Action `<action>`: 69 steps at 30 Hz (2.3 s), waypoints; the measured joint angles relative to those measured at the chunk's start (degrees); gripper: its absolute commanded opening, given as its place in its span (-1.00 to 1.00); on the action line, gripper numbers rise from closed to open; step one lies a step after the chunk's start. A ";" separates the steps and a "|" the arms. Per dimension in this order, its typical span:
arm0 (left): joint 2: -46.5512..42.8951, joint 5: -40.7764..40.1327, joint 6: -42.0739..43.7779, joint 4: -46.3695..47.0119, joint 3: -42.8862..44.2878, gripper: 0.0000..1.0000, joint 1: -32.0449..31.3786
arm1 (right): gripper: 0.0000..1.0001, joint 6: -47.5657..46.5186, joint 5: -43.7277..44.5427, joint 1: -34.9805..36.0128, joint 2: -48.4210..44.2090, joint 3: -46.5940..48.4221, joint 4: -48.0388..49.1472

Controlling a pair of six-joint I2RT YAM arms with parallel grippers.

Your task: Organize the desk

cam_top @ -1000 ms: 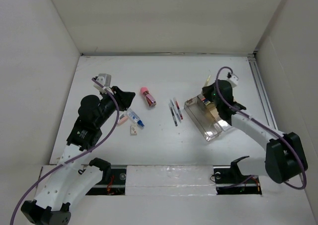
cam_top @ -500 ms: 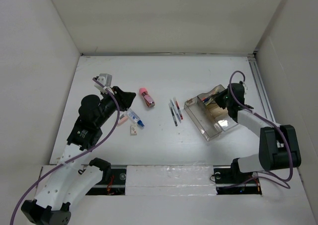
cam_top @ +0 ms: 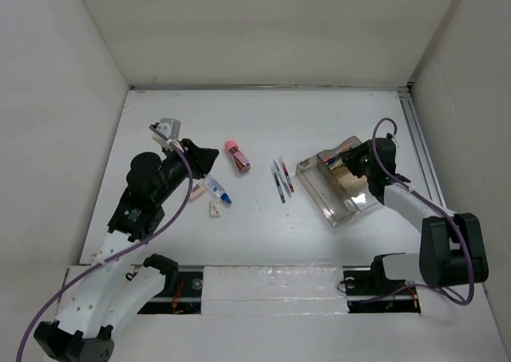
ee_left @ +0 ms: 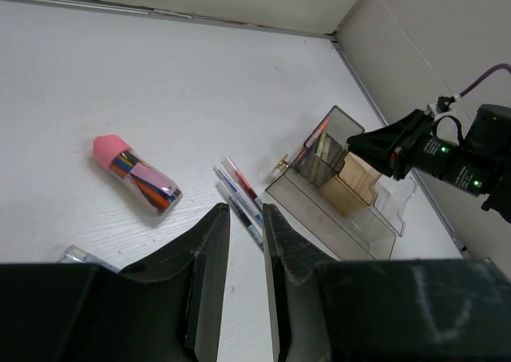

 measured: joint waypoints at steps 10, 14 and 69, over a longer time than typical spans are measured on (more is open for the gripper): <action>0.04 0.11 0.02 0.00 0.00 -0.62 0.00 | -0.97 -6.08 5.57 20.15 -9.33 -1.03 -0.15; 0.35 0.24 0.00 0.00 0.00 -0.63 0.00 | -0.18 -9.44 8.00 32.06 -4.00 -0.42 -1.05; -0.61 1.05 0.00 0.04 0.00 -0.62 0.00 | -1.00 -1.22 8.26 2.49 -10.23 -1.68 -2.60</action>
